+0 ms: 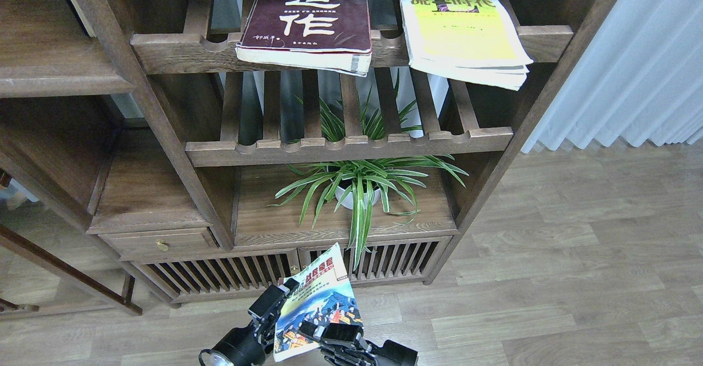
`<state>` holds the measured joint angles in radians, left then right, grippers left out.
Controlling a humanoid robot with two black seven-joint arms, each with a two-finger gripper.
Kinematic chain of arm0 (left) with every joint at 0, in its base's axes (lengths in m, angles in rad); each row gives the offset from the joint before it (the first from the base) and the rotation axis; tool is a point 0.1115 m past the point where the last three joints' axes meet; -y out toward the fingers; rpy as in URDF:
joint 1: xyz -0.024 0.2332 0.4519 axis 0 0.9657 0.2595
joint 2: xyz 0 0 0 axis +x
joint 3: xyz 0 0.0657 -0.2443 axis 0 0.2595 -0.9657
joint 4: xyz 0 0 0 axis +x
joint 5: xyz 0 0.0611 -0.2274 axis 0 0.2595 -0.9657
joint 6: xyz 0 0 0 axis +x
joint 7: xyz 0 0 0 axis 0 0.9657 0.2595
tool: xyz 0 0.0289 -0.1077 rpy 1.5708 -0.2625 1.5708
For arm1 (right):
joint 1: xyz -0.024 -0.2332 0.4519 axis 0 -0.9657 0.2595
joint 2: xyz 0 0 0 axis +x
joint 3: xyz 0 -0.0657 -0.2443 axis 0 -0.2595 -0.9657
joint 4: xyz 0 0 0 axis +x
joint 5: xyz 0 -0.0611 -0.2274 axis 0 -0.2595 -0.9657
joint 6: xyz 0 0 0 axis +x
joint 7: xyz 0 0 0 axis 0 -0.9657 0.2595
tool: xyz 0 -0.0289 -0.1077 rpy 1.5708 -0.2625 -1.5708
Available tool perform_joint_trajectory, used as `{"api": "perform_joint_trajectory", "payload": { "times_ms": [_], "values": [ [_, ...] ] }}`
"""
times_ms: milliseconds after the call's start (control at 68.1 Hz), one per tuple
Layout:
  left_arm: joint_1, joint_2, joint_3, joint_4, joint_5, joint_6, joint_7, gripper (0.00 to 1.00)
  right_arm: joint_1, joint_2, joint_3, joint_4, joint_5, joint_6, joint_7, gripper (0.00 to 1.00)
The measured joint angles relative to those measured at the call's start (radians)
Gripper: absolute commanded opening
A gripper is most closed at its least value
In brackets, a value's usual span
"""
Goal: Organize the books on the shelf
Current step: 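Pass the colourful book from the right gripper to the left gripper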
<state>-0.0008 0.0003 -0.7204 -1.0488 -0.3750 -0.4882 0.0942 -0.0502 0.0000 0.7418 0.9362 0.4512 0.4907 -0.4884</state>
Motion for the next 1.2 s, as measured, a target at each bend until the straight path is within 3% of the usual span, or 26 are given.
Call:
{"api": "perform_joint_trajectory", "payload": {
  "times_ms": [249, 822, 954, 1203],
  "values": [
    [0.107, 0.0, 0.003, -0.102, 0.002, 0.0, -0.001, 1.0, 0.001, 0.0, -0.007, -0.004, 0.038, -0.003, 0.0, 0.05],
    [0.136, -0.001, -0.033, -0.089, 0.003, 0.0, 0.002, 1.0, -0.015, 0.0, -0.007, 0.051, 0.071, -0.001, 0.0, 0.05],
    [0.132, -0.001, -0.07, -0.08, 0.002, 0.0, 0.0, 0.95, -0.025, 0.0, -0.012, 0.064, 0.071, -0.001, 0.0, 0.05],
    [0.12, 0.0, -0.08, -0.069, 0.003, 0.0, -0.002, 0.72, -0.042, 0.0, -0.034, 0.067, 0.061, -0.001, 0.0, 0.05]
  ]
}}
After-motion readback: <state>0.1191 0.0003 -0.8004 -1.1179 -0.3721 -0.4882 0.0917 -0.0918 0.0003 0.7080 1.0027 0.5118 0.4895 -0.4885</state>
